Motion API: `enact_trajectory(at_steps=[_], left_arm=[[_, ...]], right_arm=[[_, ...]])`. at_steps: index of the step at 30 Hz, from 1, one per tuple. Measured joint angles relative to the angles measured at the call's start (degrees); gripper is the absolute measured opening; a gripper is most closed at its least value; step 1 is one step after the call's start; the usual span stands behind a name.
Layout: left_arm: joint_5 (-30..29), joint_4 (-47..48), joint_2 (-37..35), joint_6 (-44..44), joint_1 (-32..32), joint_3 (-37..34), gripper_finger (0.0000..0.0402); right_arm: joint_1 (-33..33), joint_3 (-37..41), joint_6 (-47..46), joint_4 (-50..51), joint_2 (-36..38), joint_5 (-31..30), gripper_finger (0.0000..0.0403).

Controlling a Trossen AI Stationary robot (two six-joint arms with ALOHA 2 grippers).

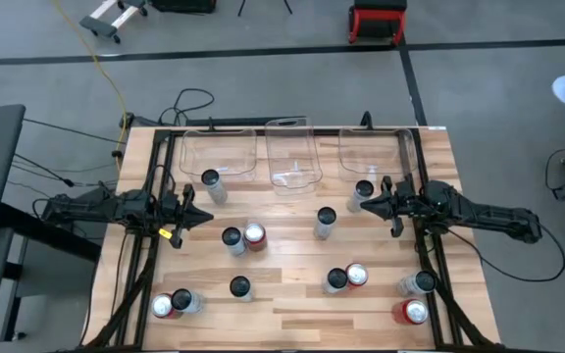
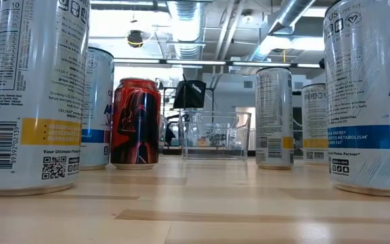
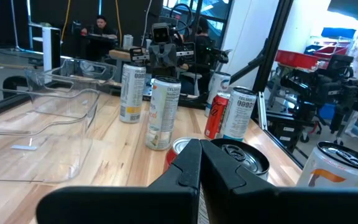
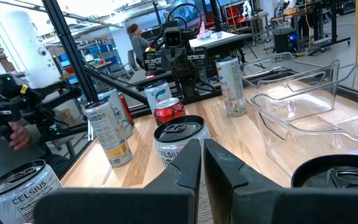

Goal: Sort soda cans

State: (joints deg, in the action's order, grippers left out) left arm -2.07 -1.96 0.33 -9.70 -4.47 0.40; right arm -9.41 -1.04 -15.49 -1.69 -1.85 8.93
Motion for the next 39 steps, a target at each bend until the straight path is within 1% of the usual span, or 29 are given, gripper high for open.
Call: enact_trajectory(at_steps=[10, 11, 15, 18, 21, 23, 26, 30, 32, 35, 39], left_arm=[[0.0, 0.0, 0.0, -1.6, 0.0, 0.0, 0.0000], [0.0, -0.1, 0.0, -1.5, 0.0, 0.0, 0.0000], [0.0, -2.5, 0.0, -0.2, 0.0, 0.0, 0.0000], [0.0, -3.3, 0.0, 3.3, 0.0, 0.0, 0.0000], [-0.3, -4.9, 0.0, 9.0, 0.0, 0.0, 0.0000], [-1.7, -6.0, 0.0, 12.5, 0.0, 0.0, 0.0000], [-5.7, -7.8, 0.0, 17.3, 0.0, 0.0, 0.0000], [-12.3, -10.0, 0.0, 20.7, 0.0, 0.0, 0.0000], [-14.4, -10.6, 0.0, 21.4, 0.0, 0.0, 0.0001], [-16.8, -11.5, 0.0, 21.6, 0.0, 0.0, 0.0013], [-20.1, -14.0, 0.0, 22.5, 0.0, 0.0, 0.0041]], right_arm=[[0.0, 0.0, 0.1, 0.0, 0.0, 0.0, 0.0043], [0.0, 0.0, 1.0, 0.0, 0.0, 0.0, 0.0043], [-0.6, 0.0, 11.6, -0.1, 0.0, 0.0, 0.0043], [-0.6, 0.0, 16.9, -0.2, 0.0, -0.2, 0.0043], [-0.6, 0.0, 18.8, -0.3, 0.0, -0.2, 0.0043], [-0.6, 0.2, 18.3, -2.1, 0.0, -0.2, 0.0043], [-1.0, 0.1, 18.1, -8.6, 0.0, -0.9, 0.0043], [-1.0, 0.1, 18.1, -15.7, -0.1, -1.1, 0.0043], [-0.6, 0.1, 18.8, -19.0, 0.0, -0.9, 0.0043], [0.1, 0.1, 16.6, -23.0, 0.1, -0.9, 0.0043], [0.5, 0.1, 15.6, -23.9, 0.1, -0.9, 0.0043]])
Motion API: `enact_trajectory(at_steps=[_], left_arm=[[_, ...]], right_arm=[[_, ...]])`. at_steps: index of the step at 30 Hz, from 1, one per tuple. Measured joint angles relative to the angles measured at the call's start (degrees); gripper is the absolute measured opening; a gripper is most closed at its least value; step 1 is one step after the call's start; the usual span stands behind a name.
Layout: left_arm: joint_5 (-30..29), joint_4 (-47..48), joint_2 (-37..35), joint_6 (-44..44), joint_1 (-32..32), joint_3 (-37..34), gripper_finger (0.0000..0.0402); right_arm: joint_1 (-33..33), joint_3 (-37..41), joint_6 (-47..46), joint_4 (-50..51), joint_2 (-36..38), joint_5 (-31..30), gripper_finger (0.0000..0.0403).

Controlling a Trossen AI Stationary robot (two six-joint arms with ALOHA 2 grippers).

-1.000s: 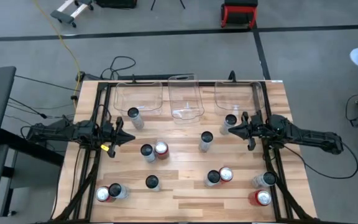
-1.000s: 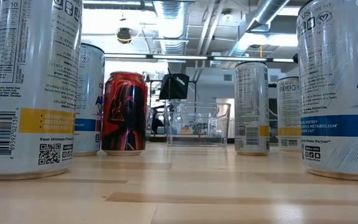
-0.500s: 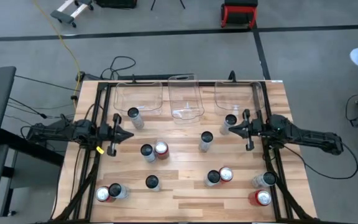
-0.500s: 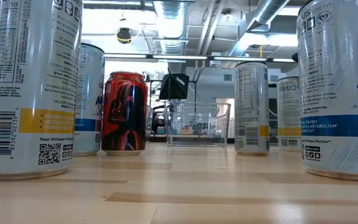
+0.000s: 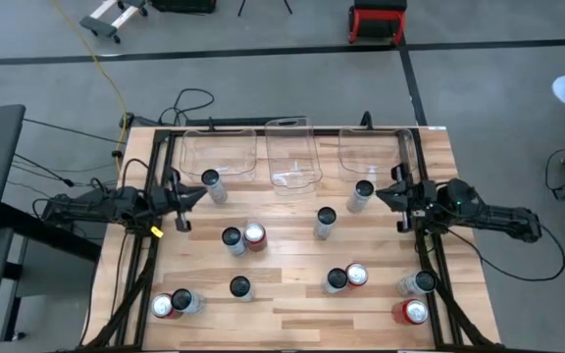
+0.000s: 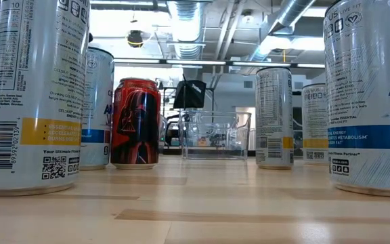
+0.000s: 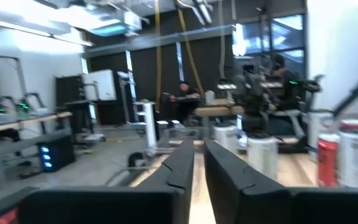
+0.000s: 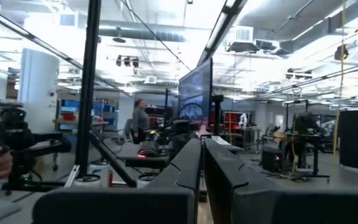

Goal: Sort soda cans
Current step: Put the white-yellow soda can into the right transparent bin

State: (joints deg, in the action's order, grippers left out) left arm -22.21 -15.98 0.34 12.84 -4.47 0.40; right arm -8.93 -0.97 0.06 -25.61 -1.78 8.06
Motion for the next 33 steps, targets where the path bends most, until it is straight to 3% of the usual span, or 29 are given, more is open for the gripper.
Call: enact_trajectory(at_steps=[8, 13, 21, 26, 33], left_arm=[[-3.4, -1.4, 0.5, 0.8, 0.4, 1.9, 0.0078], [-3.4, -1.8, 3.1, -1.8, 2.1, 3.6, 0.0088], [-3.4, -2.5, 9.7, -1.5, 4.4, 3.7, 0.0100], [-3.2, -9.5, 11.4, 2.5, 4.5, 3.8, 0.0099], [-0.4, -13.2, 11.4, 8.8, 4.6, 3.9, 0.0099]], right_arm=[[-1.8, 0.0, 2.7, -3.2, 0.0, -6.4, 0.0044], [-3.4, 0.0, 1.7, -3.5, -0.1, -7.6, 0.0069], [-3.8, 0.0, -4.9, -3.4, -0.1, -8.1, 0.0194], [-3.7, -0.2, -11.2, -3.7, -0.1, -8.3, 0.0281], [-3.7, -6.8, -12.7, -3.3, -3.7, -8.3, 0.0340]])
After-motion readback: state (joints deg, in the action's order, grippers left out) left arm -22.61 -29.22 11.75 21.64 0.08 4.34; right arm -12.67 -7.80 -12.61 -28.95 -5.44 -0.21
